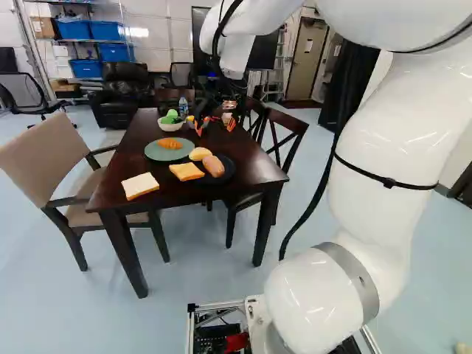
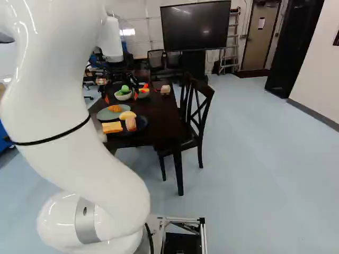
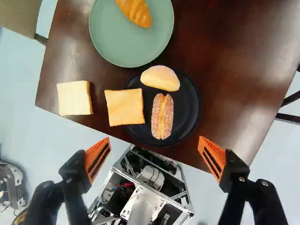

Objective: Move the croissant to the empty plate

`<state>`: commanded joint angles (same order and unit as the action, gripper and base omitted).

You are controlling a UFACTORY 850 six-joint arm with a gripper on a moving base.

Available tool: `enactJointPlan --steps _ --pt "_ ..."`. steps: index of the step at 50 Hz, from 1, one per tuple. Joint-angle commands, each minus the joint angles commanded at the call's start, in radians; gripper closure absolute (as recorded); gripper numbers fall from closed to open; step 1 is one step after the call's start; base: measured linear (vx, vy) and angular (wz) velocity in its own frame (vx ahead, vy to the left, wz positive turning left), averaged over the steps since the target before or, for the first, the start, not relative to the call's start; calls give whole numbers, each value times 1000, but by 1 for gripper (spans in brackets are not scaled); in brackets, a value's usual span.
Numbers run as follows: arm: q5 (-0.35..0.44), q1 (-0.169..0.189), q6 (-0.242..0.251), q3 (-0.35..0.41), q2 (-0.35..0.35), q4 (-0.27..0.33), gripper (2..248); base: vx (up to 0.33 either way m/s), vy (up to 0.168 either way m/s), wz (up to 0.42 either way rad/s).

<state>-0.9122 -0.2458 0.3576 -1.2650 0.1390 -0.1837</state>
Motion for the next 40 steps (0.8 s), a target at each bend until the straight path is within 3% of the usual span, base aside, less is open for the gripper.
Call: enactJointPlan --steps 19,40 --pt "0 0 0 0 0 0 3 -47 -4 4" --pt "0 0 0 0 0 0 3 -158 12 12"
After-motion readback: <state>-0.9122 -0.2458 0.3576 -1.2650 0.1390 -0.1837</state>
